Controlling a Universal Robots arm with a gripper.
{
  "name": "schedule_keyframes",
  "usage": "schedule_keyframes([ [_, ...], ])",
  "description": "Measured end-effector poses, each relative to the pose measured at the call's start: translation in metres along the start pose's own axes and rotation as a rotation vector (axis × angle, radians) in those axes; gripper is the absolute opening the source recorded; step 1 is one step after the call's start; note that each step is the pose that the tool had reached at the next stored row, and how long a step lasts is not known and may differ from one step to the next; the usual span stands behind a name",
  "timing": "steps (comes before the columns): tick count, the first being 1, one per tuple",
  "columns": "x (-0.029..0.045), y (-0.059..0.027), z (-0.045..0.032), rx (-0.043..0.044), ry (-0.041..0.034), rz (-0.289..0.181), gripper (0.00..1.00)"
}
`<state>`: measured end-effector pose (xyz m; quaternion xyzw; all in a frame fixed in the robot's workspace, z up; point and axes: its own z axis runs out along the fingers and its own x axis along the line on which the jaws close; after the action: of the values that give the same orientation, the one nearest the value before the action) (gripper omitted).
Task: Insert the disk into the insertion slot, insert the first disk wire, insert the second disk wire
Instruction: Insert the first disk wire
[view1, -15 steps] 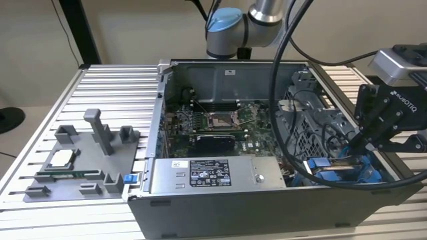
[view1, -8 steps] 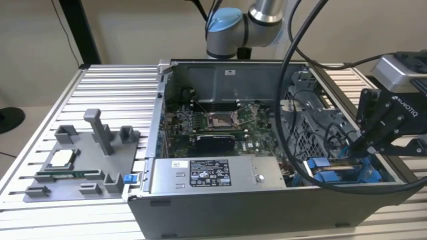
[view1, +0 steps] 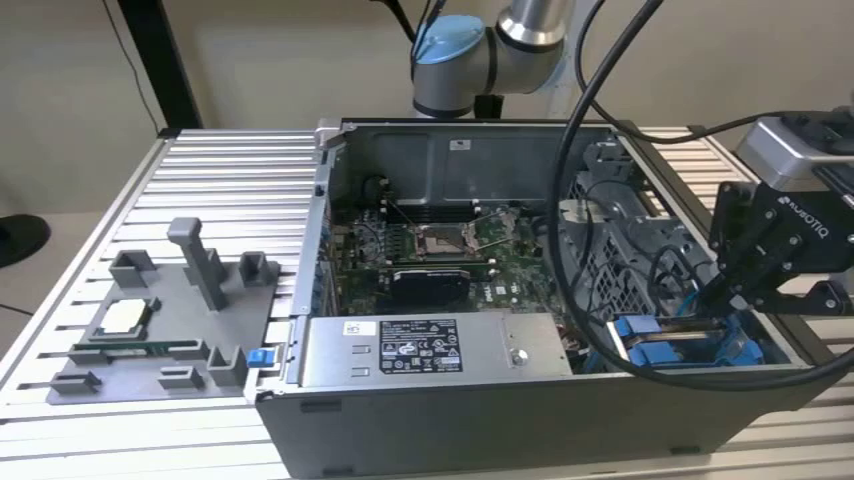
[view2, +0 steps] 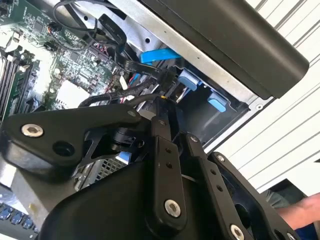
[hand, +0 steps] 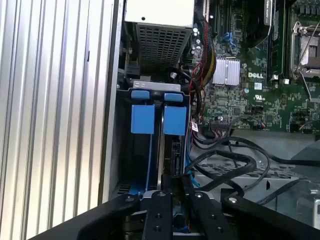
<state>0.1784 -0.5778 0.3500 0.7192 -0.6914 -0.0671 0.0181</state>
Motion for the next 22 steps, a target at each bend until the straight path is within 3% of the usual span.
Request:
schedule_keyframes([
  [10,-0.0026,-0.0009,0.0043,0.0001,0.0001,0.000,0.00],
  [22,-0.0026,-0.0014,0.0082,0.0078,0.0001,-0.001,0.00],
])
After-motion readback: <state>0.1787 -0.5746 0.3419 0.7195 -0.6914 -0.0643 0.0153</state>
